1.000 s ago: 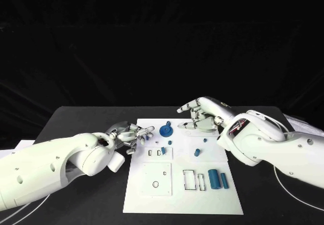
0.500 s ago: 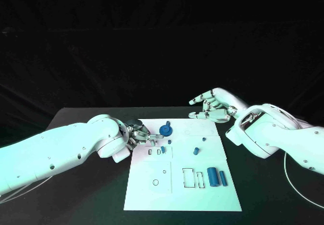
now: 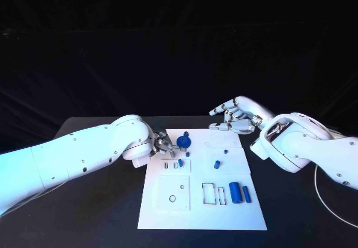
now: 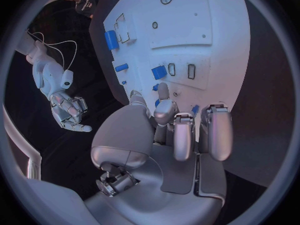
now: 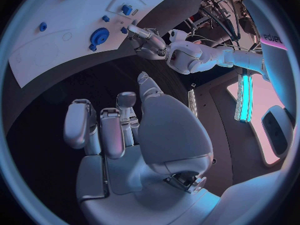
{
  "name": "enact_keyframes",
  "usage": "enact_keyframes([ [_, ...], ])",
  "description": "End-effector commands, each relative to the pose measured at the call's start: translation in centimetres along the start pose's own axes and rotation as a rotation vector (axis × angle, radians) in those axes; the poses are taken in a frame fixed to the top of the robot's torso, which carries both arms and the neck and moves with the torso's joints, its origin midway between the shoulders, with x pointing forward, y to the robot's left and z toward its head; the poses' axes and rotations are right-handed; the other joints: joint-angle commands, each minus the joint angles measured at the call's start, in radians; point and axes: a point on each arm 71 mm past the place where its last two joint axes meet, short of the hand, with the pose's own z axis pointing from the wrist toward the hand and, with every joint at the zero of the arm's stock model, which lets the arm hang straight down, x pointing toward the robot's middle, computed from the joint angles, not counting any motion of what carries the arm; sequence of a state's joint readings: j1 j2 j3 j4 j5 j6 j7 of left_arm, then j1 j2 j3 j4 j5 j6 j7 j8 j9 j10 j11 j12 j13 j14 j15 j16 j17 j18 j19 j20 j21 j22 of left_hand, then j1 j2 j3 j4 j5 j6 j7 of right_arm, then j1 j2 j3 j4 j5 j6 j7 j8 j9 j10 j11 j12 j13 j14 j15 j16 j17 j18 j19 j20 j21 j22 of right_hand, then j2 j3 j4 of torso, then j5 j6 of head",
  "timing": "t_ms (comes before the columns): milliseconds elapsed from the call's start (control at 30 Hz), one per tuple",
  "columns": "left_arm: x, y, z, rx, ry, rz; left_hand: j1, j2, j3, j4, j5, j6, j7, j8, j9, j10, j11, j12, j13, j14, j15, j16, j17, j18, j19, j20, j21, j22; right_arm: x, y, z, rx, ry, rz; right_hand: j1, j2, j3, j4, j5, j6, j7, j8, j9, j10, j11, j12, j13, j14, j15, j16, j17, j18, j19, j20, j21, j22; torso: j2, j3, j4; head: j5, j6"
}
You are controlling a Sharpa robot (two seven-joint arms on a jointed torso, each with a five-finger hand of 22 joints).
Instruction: Assemble the parts on the task board
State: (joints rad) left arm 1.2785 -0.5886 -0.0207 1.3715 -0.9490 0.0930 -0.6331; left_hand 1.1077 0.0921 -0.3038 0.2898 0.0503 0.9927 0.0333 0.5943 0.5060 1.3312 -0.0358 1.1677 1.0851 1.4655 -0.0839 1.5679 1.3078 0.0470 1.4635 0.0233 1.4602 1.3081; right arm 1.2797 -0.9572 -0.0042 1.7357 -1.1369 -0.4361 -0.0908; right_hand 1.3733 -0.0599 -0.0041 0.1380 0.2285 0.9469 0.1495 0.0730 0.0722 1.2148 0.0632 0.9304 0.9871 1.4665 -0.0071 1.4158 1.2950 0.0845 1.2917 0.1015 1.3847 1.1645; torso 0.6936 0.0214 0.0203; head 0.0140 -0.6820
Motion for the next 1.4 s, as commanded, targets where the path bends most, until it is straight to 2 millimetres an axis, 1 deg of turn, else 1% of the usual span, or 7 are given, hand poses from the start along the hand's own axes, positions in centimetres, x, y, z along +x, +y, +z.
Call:
enact_keyframes([
  [33,0.2,-0.1,0.3,-0.036,0.038,0.114,0.003,0.009,-0.007,-0.001,-0.004,-0.011,0.001,0.006,0.003,0.002,0.002,-0.002,-0.004,0.105,-0.008,0.003,0.263,-0.005,0.014,-0.006,0.003,0.08,0.3,0.0,0.0,0.01,0.042,-0.015,0.005,0.005,-0.009,0.001,0.006,0.008,0.002,0.005,0.001,-0.011,0.0,-0.013,-0.012,0.042,-0.002,-0.008,-0.004,0.008,-0.009,0.001,-0.007,-0.007,0.002,-0.0024,0.0003,0.001,0.0],
  [167,0.2,-0.2,0.6,-0.046,0.046,0.136,0.003,0.009,-0.008,-0.001,-0.004,-0.012,0.001,0.007,0.005,0.002,0.002,-0.002,-0.004,0.105,-0.008,0.003,0.263,-0.005,0.015,-0.005,0.005,0.082,0.4,0.0,0.0,0.011,0.05,-0.021,0.005,0.005,-0.01,0.002,0.006,0.008,0.002,0.005,0.001,-0.014,0.0,-0.018,-0.017,0.041,-0.002,-0.009,-0.006,0.008,-0.01,0.001,-0.008,-0.008,0.002,-0.0017,-0.0017,0.002,-0.004],
  [433,0.4,-0.9,1.2,-0.052,0.053,0.151,0.005,0.011,-0.01,-0.001,-0.004,-0.014,0.002,0.009,0.009,0.002,0.002,0.0,-0.001,0.105,-0.008,0.003,0.263,-0.006,0.016,-0.005,0.006,0.085,0.5,0.1,0.0,0.008,0.057,-0.026,0.006,0.007,-0.012,0.003,0.006,0.009,0.002,0.006,0.001,-0.016,0.0,-0.025,-0.023,0.041,-0.003,-0.011,-0.008,0.009,-0.011,0.0,-0.01,-0.011,0.002,-0.0022,-0.0004,0.0,-0.009],
  [667,0.6,-1.4,1.5,-0.048,0.057,0.155,0.013,0.017,-0.012,-0.002,-0.004,-0.017,0.001,0.015,0.017,0.004,0.002,0.004,0.003,0.105,-0.008,0.003,0.263,-0.007,0.018,-0.005,0.009,0.089,0.6,0.1,0.0,0.009,0.06,-0.026,0.006,0.007,-0.013,0.004,0.007,0.009,0.002,0.006,0.001,-0.017,0.0,-0.027,-0.025,0.041,-0.003,-0.012,-0.009,0.009,-0.012,0.0,-0.01,-0.012,0.001,-0.0008,0.0002,0.0,-0.014],
  [933,0.9,-1.8,1.7,-0.049,0.073,0.168,0.05,0.033,-0.008,-0.01,-0.002,-0.028,0.002,0.026,0.038,0.002,0.002,0.003,0.004,0.105,-0.007,0.003,0.263,-0.007,0.017,-0.004,0.009,0.091,0.6,0.1,0.1,0.011,0.06,-0.027,0.007,0.01,-0.016,0.005,0.011,0.011,0.001,0.006,0.001,-0.019,-0.001,-0.033,-0.032,0.041,-0.004,-0.013,-0.009,0.009,-0.012,-0.001,-0.012,-0.014,0.001,-0.0014,0.0005,0.0,-0.015],
  [1167,1.2,-2.0,1.9,-0.05,0.086,0.176,0.062,0.038,-0.005,-0.011,-0.002,-0.033,0.003,0.029,0.046,0.002,0.004,0.004,0.004,0.105,-0.006,0.003,0.263,-0.007,0.017,-0.003,0.01,0.093,0.6,0.0,0.1,0.013,0.06,-0.028,0.01,0.012,-0.019,0.006,0.019,0.012,0.001,0.006,0.001,-0.018,-0.002,-0.035,-0.036,0.042,-0.004,-0.014,-0.009,0.009,-0.011,-0.001,-0.014,-0.015,0.001,-0.0005,-0.0007,0.0,-0.017],
  [1400,1.3,-2.1,2.0,-0.048,0.089,0.178,0.076,0.041,-0.001,-0.014,-0.002,-0.037,0.003,0.033,0.055,0.001,0.004,0.004,0.005,0.105,-0.005,0.003,0.263,-0.007,0.017,-0.002,0.01,0.092,0.6,0.0,0.2,0.013,0.058,-0.032,0.012,0.014,-0.02,0.006,0.023,0.012,0.0,0.006,0.001,-0.017,-0.002,-0.035,-0.037,0.042,-0.005,-0.014,-0.009,0.009,-0.011,-0.002,-0.014,-0.015,0.001,-0.0004,0.0009,-0.001,-0.02],
])
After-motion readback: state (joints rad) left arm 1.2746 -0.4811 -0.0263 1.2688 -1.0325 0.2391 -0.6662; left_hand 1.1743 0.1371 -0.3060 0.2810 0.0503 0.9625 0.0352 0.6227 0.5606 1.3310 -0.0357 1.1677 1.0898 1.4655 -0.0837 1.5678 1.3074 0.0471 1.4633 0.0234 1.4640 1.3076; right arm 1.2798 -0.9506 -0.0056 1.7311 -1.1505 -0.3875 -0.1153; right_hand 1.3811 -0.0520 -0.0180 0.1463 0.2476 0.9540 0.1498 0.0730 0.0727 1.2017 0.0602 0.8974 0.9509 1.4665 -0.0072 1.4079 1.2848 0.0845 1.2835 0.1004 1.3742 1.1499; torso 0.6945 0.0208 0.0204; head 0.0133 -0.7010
